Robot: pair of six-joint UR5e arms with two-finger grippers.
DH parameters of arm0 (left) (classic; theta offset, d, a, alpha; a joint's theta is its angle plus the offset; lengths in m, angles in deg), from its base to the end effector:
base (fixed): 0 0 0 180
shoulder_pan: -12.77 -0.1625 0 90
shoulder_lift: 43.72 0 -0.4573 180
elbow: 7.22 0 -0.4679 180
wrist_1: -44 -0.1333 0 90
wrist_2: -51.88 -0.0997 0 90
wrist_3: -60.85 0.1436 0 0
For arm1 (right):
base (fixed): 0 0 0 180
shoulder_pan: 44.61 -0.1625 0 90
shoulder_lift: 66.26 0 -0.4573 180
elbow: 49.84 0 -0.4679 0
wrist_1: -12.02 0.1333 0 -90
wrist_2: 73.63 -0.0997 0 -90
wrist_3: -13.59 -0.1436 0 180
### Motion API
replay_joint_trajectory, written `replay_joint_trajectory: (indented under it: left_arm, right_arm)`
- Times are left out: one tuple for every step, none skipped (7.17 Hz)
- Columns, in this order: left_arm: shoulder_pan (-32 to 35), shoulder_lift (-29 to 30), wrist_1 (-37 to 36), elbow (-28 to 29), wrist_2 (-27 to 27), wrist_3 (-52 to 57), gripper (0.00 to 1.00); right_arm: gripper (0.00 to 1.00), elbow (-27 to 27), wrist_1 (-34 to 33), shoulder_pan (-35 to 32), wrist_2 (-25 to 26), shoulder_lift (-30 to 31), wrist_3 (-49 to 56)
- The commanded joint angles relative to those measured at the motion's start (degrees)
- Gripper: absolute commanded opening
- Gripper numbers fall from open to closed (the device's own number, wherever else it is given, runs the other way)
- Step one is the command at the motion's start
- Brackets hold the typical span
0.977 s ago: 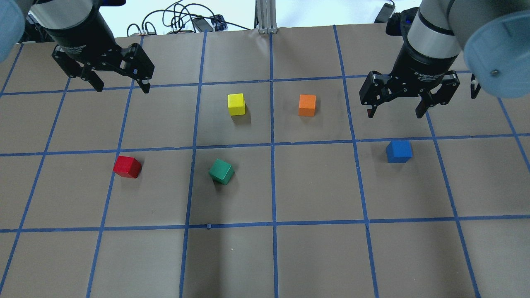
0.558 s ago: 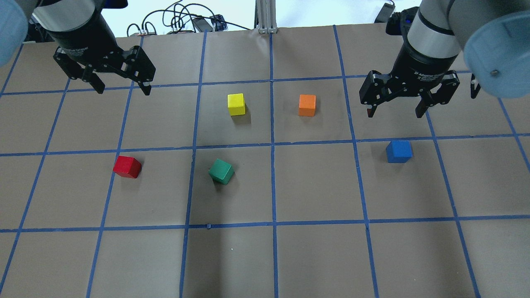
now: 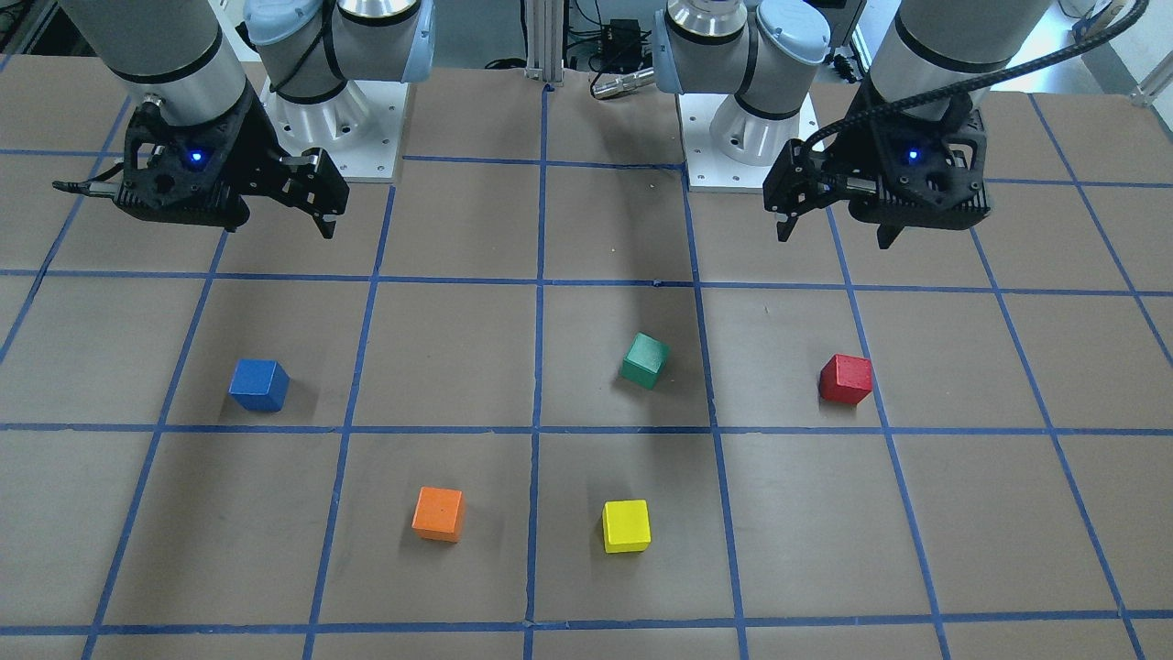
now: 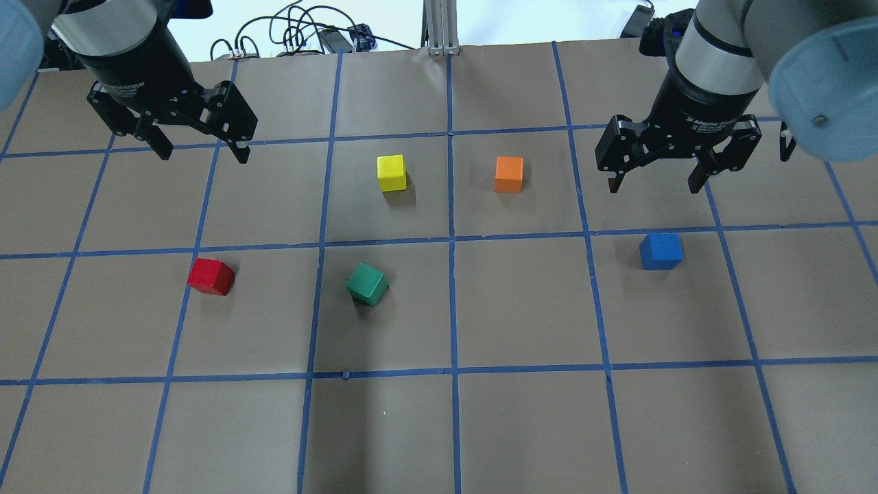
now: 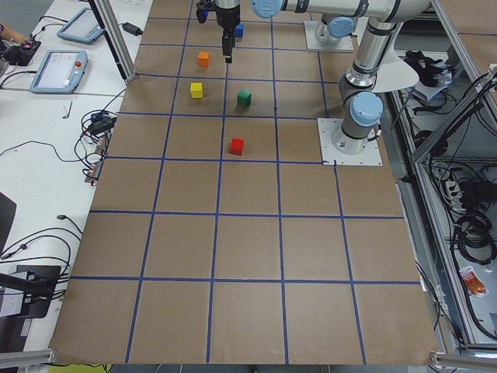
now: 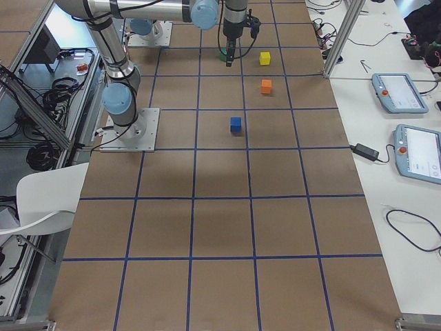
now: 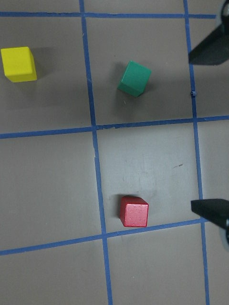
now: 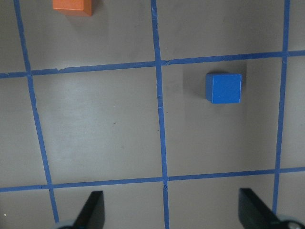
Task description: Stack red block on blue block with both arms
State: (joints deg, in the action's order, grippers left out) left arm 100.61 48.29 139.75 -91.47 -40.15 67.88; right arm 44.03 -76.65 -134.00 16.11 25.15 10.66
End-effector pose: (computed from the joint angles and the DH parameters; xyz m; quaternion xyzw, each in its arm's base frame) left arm -0.1064 -0.5820 0.5031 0.0428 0.9988 0.0189 0.0162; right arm 0.1281 -0.5476 0.4497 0.0309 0.9990 0.0331 0.0016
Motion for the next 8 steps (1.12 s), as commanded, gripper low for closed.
replay_joint_trajectory:
  left_arm:
    - [-0.66,0.80,-0.12,-0.13,0.45,0.79,1.00]
    - [-0.92,1.50,-0.73,-0.48,0.10,1.06,1.00]
    - [-3.88,2.03,-0.83,-2.05,0.01,2.62,1.00]
    - [-8.87,2.38,-1.70,-5.11,0.36,5.86,1.00]
    - [-12.40,2.82,-6.93,-9.93,0.36,9.46,1.00]
    - [-14.87,2.91,-13.59,-16.33,0.28,12.80,1.00]
    - [-15.59,2.91,-20.62,-22.74,0.10,15.18,1.00]
    - [-15.77,2.91,-29.48,-29.33,-0.07,17.99,1.00]
  right_arm:
    - [1.00,0.00,0.07,0.00,0.00,0.00,-0.05]
    - [1.00,0.00,0.08,0.00,0.00,0.00,-0.05]
    - [1.00,0.00,0.16,0.00,0.00,0.00,-0.05]
    - [1.00,0.00,0.25,0.00,0.00,0.08,-0.05]
    - [1.00,0.00,0.25,0.00,0.08,0.08,-0.40]
    - [1.00,0.00,0.60,0.00,0.08,0.08,-0.58]
    - [1.00,-0.09,0.95,0.00,0.08,0.08,-0.32]
    - [1.00,-0.09,1.13,0.00,0.08,0.35,-0.23]
